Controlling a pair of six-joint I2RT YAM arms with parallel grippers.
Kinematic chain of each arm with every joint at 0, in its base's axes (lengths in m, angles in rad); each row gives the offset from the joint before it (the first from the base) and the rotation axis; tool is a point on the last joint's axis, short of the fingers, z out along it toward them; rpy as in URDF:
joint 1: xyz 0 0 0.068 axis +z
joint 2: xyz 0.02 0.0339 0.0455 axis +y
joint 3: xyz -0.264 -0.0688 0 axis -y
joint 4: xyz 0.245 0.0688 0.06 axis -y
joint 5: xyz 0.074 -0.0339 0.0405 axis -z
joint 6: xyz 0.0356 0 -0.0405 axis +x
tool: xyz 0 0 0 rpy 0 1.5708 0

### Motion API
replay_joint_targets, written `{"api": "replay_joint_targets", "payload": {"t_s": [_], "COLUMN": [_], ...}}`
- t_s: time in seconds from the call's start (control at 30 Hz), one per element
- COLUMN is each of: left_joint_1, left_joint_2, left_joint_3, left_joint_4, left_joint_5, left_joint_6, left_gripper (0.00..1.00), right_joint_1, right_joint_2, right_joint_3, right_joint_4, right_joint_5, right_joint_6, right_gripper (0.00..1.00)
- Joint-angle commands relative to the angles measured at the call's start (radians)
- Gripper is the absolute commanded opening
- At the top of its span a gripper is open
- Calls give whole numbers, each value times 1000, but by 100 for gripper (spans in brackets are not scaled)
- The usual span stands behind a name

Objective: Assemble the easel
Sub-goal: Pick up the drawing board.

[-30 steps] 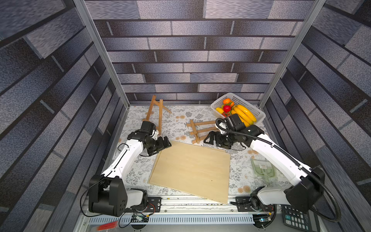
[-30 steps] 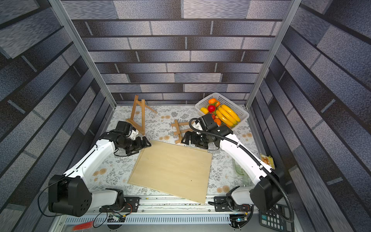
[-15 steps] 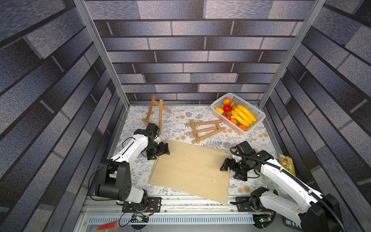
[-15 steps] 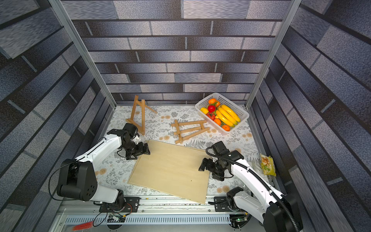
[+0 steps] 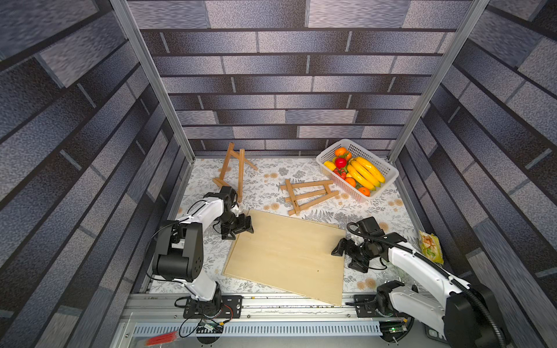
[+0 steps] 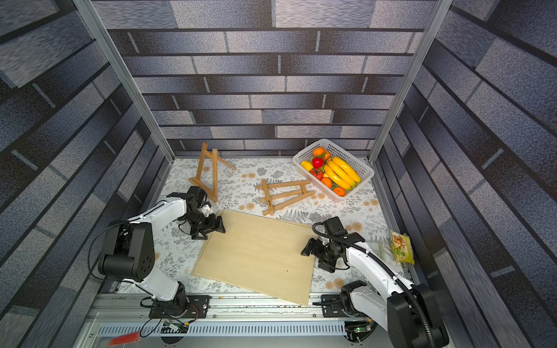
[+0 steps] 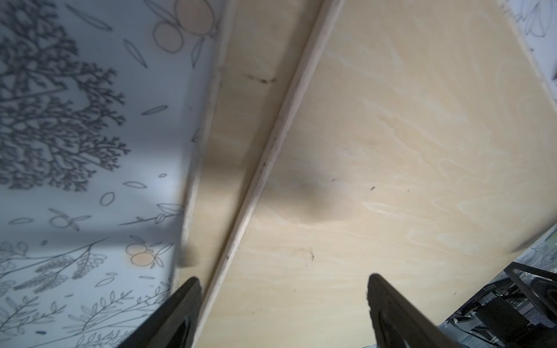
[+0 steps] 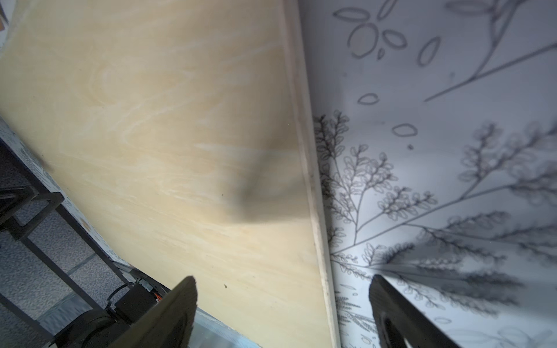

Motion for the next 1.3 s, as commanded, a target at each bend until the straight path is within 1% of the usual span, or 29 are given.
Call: {"api": "replay_joint_targets", "payload": {"t_s": [0.0, 0.13, 0.23, 0.3, 0.6, 0.67, 0.7, 0.73, 0.8, 0.87, 0.9, 1.03, 1.27], "left_joint_1": [5, -4, -10, -15, -66, -78, -82, -83, -84, -84, -84, -84, -86], "left_joint_2": [17, 20, 36, 46, 72, 79, 80, 83, 85, 90, 93, 112, 132], "left_joint_3": [-8, -17, -22, -29, -54, -52, -51, -52, -51, -50, -50, -48, -45], "left_joint_4": [0, 20, 25, 31, 67, 67, 67, 67, 69, 71, 72, 88, 97], "left_joint_5": [22, 43, 47, 50, 67, 69, 70, 71, 75, 81, 85, 101, 128], "left_joint_6": [41, 37, 42, 43, 40, 42, 43, 43, 43, 45, 45, 42, 58], "left_gripper": [87, 87, 87, 87, 87, 86, 86, 86, 86, 86, 86, 86, 86], "right_joint_1": [-14, -18, -20, -19, -23, -23, -23, -25, -25, -26, -25, -25, -25], "right_joint_2": [5, -11, -19, -24, -115, -138, -151, -164, -207, -251, -280, -370, -484], "right_joint_3": [-32, -49, -69, -82, -107, -112, -116, -118, -119, -119, -118, -127, -140], "right_joint_4": [64, 109, 155, 174, 188, 205, 213, 219, 230, 233, 233, 262, 297], "right_joint_5": [-39, -65, -93, -106, -124, -142, -151, -158, -174, -187, -192, -224, -284], "right_joint_6": [-5, 0, 11, 12, 9, 15, 18, 21, 30, 43, 49, 97, 178], "right_gripper": [89, 84, 84, 80, 78, 76, 73, 72, 68, 67, 64, 57, 56]}}
